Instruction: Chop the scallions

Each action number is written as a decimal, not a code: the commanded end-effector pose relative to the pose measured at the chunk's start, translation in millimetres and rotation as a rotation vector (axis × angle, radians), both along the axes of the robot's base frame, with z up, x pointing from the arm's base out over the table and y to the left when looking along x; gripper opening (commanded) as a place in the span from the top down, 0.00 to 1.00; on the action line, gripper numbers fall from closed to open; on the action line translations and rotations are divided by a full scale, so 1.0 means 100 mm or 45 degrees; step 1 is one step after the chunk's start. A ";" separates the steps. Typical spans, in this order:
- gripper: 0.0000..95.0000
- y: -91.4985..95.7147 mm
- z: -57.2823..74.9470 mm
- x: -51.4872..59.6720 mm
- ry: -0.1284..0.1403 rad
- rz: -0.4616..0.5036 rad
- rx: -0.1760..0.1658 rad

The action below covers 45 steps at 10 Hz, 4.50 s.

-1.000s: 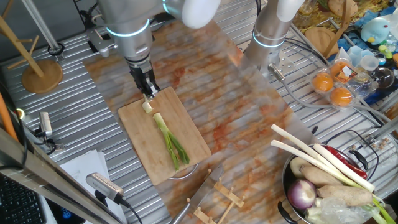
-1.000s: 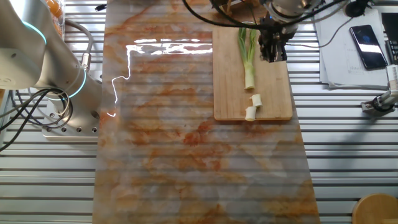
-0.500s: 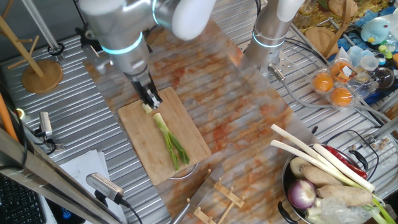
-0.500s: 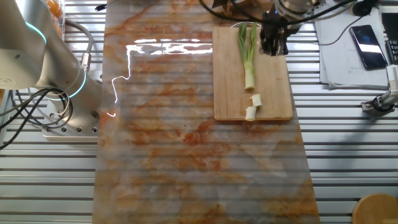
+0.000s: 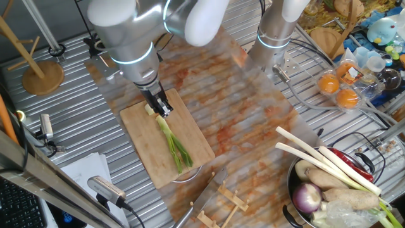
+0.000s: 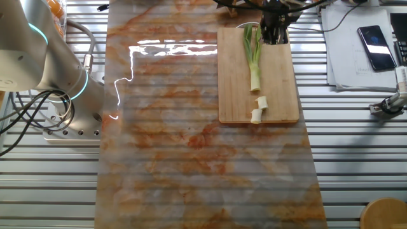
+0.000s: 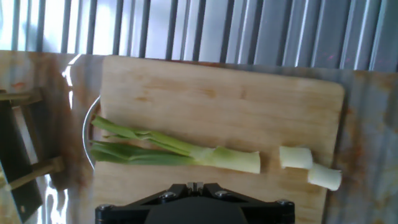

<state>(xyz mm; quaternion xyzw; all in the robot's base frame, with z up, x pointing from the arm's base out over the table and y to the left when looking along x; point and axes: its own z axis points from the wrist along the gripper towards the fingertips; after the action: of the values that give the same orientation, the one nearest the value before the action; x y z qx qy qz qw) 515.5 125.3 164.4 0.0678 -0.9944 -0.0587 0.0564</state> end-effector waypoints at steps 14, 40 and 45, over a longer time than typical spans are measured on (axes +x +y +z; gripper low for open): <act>1.00 0.21 -0.16 0.01 0.067 0.060 -0.026; 0.80 1.57 -0.15 0.01 -0.039 0.319 0.049; 0.80 2.02 -0.15 -0.04 -0.038 0.248 0.189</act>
<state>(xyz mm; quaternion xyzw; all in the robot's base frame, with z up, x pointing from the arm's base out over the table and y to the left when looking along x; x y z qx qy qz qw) 512.1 322.1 149.8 0.2141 -0.9745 -0.0521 0.0417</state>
